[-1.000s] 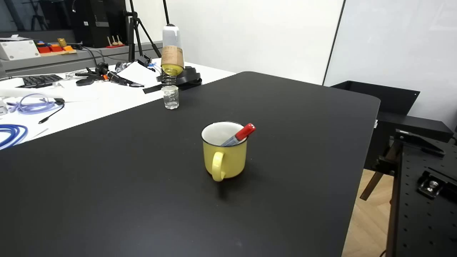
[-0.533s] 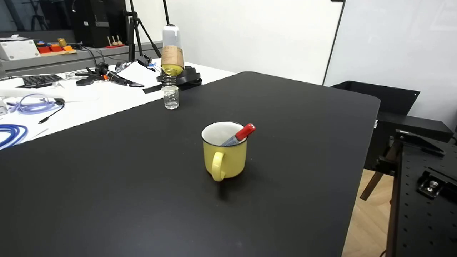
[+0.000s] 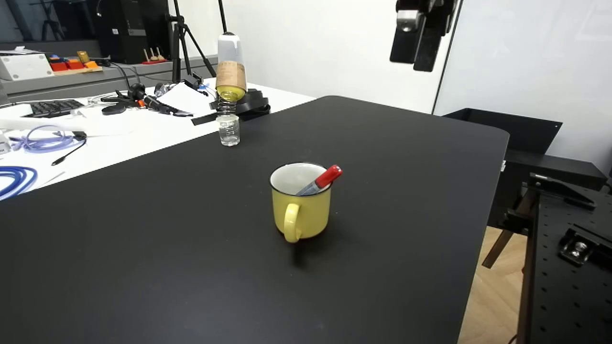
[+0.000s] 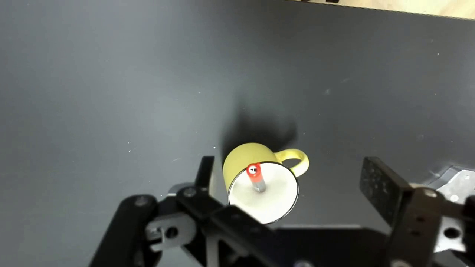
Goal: Take the marker out of the cup and put it on the table
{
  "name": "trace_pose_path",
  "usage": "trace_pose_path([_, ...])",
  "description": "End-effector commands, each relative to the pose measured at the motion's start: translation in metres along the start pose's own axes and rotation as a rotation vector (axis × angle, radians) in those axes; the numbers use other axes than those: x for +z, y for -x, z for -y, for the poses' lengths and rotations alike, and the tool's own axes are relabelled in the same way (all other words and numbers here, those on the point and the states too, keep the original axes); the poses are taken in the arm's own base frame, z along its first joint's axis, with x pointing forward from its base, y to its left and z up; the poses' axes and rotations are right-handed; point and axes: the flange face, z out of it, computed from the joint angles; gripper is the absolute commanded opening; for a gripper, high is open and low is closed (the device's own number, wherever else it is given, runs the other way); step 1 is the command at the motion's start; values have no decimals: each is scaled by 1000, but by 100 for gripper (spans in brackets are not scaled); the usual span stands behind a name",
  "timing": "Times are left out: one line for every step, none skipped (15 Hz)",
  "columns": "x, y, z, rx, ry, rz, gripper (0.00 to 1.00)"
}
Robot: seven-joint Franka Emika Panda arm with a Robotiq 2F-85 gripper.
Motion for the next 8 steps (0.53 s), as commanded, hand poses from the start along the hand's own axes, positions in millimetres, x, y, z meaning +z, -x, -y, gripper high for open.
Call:
trace_pose_path([1,0,0,-1,1,3,100])
trace_pose_path([-7,0,-5,26,26,-47,100])
trace_pose_path([-7,-3,-9,33,50,-80,100])
trace_pose_path([-5,-7,-12,43,56,-108,100])
trace_pose_path([-1,-11,-15,53,58,-130,100])
trace_pose_path([6,-14,-16,72,57,-145,100])
trace_pose_path([14,-17,-16,83,59,-157,100])
trace_pose_path([22,-25,-15,97,61,-156,100])
